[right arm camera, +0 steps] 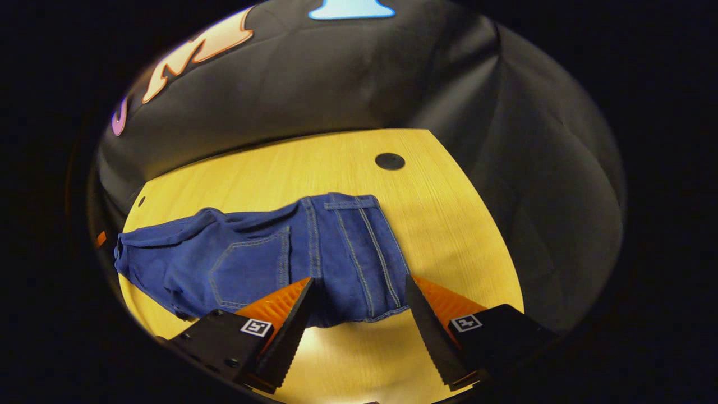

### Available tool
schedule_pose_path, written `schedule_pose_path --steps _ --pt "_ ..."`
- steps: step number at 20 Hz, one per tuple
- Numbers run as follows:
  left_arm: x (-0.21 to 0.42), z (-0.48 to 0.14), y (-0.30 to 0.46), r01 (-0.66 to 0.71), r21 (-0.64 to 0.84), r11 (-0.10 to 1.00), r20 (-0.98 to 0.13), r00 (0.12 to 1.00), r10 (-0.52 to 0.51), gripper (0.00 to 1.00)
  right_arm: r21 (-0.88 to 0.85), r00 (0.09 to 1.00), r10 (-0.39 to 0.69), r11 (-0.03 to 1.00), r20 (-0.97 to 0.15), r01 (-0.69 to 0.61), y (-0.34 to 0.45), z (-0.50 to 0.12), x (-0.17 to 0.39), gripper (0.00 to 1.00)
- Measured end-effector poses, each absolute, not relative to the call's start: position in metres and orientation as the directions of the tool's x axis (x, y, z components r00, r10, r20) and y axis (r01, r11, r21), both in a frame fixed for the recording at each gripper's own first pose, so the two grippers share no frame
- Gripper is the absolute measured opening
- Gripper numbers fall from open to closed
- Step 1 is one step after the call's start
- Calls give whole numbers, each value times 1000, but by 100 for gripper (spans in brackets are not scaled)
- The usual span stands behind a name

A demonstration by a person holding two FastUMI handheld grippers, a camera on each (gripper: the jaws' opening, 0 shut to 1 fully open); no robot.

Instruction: Grasp the waist and the cuffs of the jeans and fold them to make the two legs overlap; first hold the waist and fold one-third of the jeans toward the cuffs, then hold the cuffs and fold the remaining one-third in the same direction to finish folding.

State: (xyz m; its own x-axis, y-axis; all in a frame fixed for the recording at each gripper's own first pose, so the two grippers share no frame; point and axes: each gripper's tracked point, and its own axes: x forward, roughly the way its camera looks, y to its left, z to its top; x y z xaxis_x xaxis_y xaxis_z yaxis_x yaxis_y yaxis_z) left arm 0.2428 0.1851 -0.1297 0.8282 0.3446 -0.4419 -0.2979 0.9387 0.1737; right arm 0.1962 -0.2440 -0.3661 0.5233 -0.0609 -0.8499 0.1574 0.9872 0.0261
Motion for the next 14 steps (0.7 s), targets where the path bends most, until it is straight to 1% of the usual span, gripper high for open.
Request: schedule_pose_path --steps 3,4,5,6,7,9,11,12,13,14 --pt "251 -123 186 -348 155 925 -382 842 381 96 90 510 -11 981 -860 173 -243 -380 195 100" --pt "250 -123 188 -360 146 921 -377 841 388 95 109 507 7 979 -862 172 -240 -382 195 97" --pt "248 -126 190 -371 136 919 -375 839 394 95 125 506 22 977 -862 171 -239 -384 194 100" --pt "249 -126 190 -378 122 918 -372 840 395 95 139 508 36 976 -861 166 -238 -386 196 96" --pt "249 -126 190 -383 106 918 -372 840 394 95 149 509 46 975 -860 163 -237 -385 194 95" --pt "249 -125 189 -382 85 920 -373 844 385 95 169 518 54 969 -854 178 -235 -387 193 97" --pt "249 -125 190 -373 42 927 -356 861 362 96 195 520 75 964 -851 180 -228 -388 191 89" --pt "248 -121 189 -372 26 928 -351 866 357 95 209 529 74 957 -845 201 -226 -389 194 77" --pt "247 -123 191 -368 17 929 -350 869 351 95 219 533 84 956 -842 196 -225 -387 194 72" --pt "247 -123 191 -368 16 930 -350 869 350 95 228 517 93 952 -851 203 -223 -389 189 66"
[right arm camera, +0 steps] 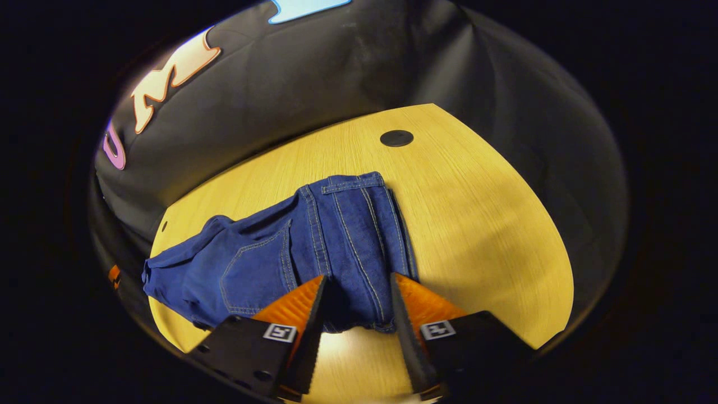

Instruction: Grasp the waist and the cuffs of the jeans and fold them to make the two legs overlap; first hold the waist and fold one-third of the jeans toward the cuffs, then hold the cuffs and fold the remaining one-third in the same direction to finish folding.

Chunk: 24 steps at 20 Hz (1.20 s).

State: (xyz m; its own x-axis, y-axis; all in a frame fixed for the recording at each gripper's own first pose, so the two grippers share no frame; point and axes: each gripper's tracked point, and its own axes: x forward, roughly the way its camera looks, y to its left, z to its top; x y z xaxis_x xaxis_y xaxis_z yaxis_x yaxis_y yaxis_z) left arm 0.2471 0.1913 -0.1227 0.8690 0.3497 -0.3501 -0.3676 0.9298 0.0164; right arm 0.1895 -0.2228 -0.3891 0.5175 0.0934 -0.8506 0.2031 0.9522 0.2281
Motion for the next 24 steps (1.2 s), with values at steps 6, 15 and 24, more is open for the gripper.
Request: schedule_pose_path --steps 6,15,24 --pt "248 -123 188 -340 18 940 -370 871 322 96 283 594 93 929 -799 237 -216 -384 188 18" --pt "248 -117 187 -296 -6 955 -379 884 272 95 135 592 -36 961 -805 242 -240 -368 174 5" --pt "246 -122 197 -257 -60 964 -383 898 216 94 -58 755 -149 988 -638 147 -196 -240 180 4"
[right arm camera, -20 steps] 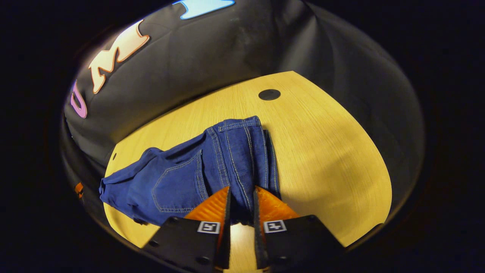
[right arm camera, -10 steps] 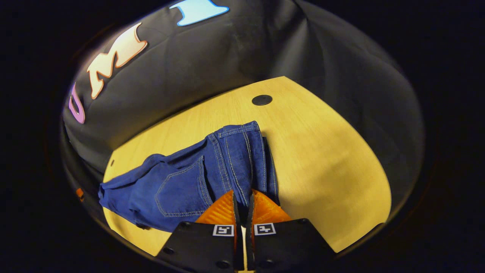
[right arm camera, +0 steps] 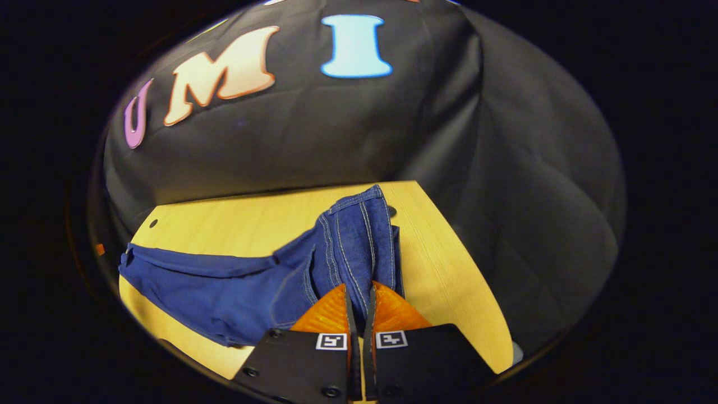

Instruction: Grasp the waist and the cuffs of the jeans and fold them to make the two legs overlap; first hold the waist and fold one-third of the jeans toward the cuffs, then hold the cuffs and fold the remaining one-third in the same direction to finish folding.

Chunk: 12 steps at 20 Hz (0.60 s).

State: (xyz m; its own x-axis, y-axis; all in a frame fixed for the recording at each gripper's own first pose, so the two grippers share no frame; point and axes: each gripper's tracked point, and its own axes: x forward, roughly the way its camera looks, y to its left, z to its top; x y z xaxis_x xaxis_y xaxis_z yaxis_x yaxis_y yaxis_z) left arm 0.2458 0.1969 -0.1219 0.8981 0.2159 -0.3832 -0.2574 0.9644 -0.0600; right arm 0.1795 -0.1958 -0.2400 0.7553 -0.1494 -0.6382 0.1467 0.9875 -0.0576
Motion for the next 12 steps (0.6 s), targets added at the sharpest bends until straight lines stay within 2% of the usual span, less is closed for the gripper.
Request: schedule_pose_path --steps 2,7,10,12 --pt "249 -127 200 -240 -82 967 -393 900 190 92 -95 787 -129 991 -603 90 -154 -209 176 4" --pt "252 -136 209 -201 -115 973 -417 899 137 94 -91 850 -11 995 -527 -43 -14 -160 195 4" --pt "257 -139 214 -185 -154 971 -414 904 107 95 -4 847 123 989 -516 -146 71 -159 200 4" --pt "258 -141 219 -177 -154 972 -420 902 97 95 84 806 237 970 -543 -228 133 -176 194 4"
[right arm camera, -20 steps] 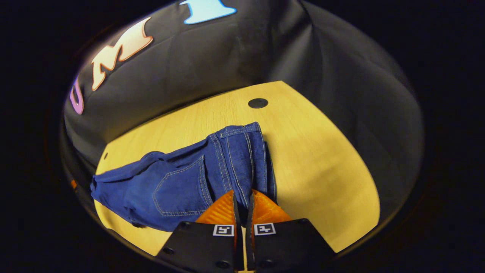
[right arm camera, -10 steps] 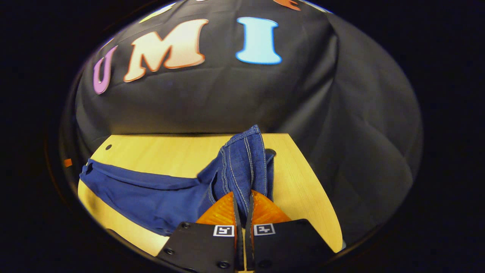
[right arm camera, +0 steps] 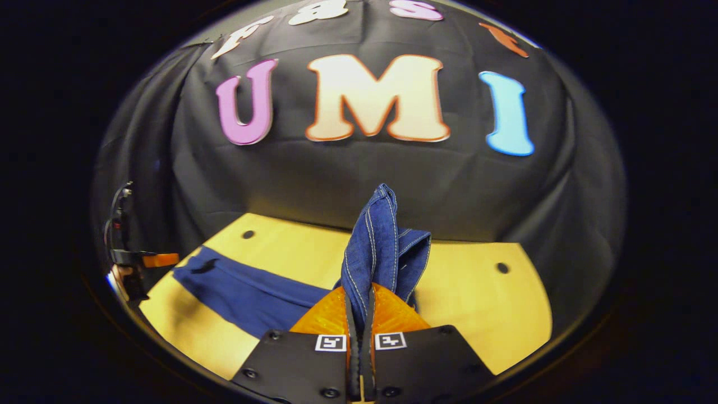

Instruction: Grasp the waist and the cuffs of the jeans and fold them to make the two legs overlap; first hold the waist and fold one-third of the jeans toward the cuffs, then hold the cuffs and fold the remaining one-third in the same direction to finish folding.

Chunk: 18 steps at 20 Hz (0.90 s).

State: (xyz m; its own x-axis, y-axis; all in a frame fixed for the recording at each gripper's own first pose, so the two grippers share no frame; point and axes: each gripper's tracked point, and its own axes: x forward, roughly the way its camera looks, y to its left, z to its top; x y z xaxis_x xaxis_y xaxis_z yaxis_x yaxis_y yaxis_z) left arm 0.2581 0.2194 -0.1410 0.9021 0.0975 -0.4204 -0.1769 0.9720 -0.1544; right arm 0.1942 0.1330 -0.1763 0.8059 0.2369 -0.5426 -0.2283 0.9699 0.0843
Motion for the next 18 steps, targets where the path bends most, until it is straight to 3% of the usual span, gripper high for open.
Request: schedule_pose_path --steps 3,7,14,15,16,17,18 --pt "261 -145 225 -169 -142 975 -431 898 93 94 187 703 358 932 -615 -311 203 -239 189 4" --pt "258 -147 222 -160 -127 979 -462 883 84 95 153 555 366 907 -747 -393 240 -327 170 4" --pt "249 -153 222 -151 -61 987 -566 819 90 95 109 549 357 895 -755 -432 246 -322 168 9" --pt "249 -155 223 -153 -59 987 -572 815 92 95 152 548 400 884 -735 -442 253 -314 167 14" --pt "249 -156 223 -155 -56 986 -582 808 94 95 203 548 451 868 -705 -454 265 -300 164 31" --pt "246 -158 222 -154 -54 987 -597 797 92 94 235 566 491 853 -662 -466 273 -281 163 39" --pt "245 -159 221 -151 -53 987 -610 787 88 95 234 605 507 849 -615 -473 277 -260 164 59"
